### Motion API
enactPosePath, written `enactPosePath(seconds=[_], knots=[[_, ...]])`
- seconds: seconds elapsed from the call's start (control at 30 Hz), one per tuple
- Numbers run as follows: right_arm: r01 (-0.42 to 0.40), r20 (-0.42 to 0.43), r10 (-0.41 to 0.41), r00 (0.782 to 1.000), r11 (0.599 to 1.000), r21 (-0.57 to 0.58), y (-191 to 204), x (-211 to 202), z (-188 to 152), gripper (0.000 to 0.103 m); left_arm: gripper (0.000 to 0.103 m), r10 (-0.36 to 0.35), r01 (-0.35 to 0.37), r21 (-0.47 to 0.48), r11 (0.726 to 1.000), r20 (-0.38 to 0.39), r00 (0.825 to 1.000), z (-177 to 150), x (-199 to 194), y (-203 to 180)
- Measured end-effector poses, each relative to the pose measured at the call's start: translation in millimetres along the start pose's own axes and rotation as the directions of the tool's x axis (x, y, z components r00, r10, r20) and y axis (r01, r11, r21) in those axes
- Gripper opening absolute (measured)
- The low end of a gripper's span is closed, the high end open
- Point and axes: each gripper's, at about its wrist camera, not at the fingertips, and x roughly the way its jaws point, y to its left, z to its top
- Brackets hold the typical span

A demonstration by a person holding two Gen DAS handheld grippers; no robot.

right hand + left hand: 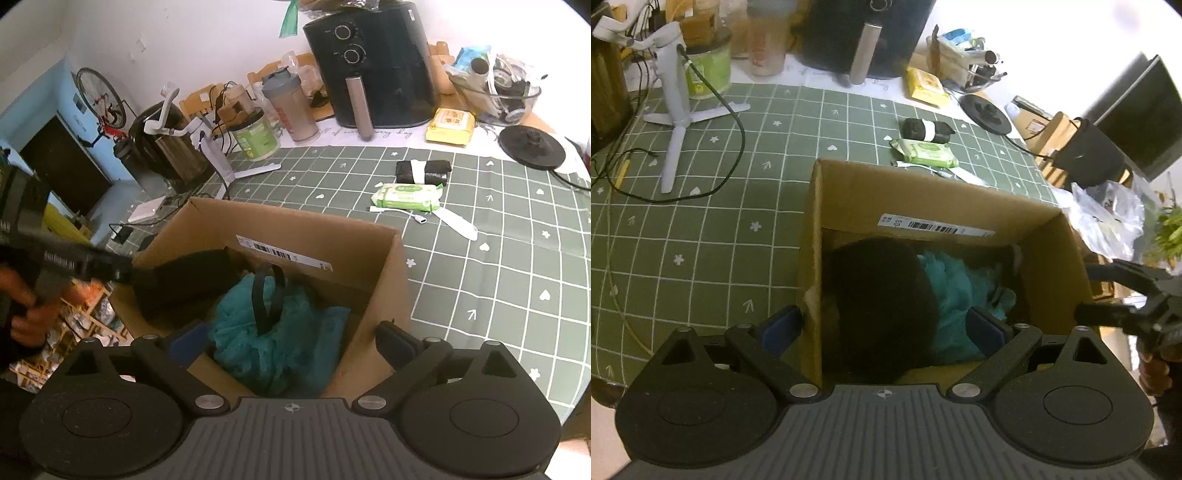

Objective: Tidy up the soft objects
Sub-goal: 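Open the left gripper to drop the foam wedge into the box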

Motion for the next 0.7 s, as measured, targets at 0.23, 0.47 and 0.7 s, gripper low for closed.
enactPosePath(seconds=[0.23, 0.47, 0.7], knots=[[0.015, 0.001, -0.015, 1.0, 1.0, -0.014, 2.6, 2.8, 2.8, 0.099, 0.097, 0.003, -0.003, -0.02, 1.0, 0.0, 1.0, -5.0, -1.1, -0.7], [0.02, -0.008, -0.02, 1.0, 1.0, -0.022, 2.3, 4.3, 5.6, 0.099, 0.097, 0.0, 0.0, -0.032, 0.999, 0.006, 1.0, -3.9, -0.4, 0.3], [0.025, 0.001, -0.025, 1.0, 1.0, -0.014, 1.3, 3.0, 5.9, 0.098, 0.097, 0.0, 0.001, -0.036, 0.999, 0.023, 1.0, 0.6, -0.9, 4.3]])
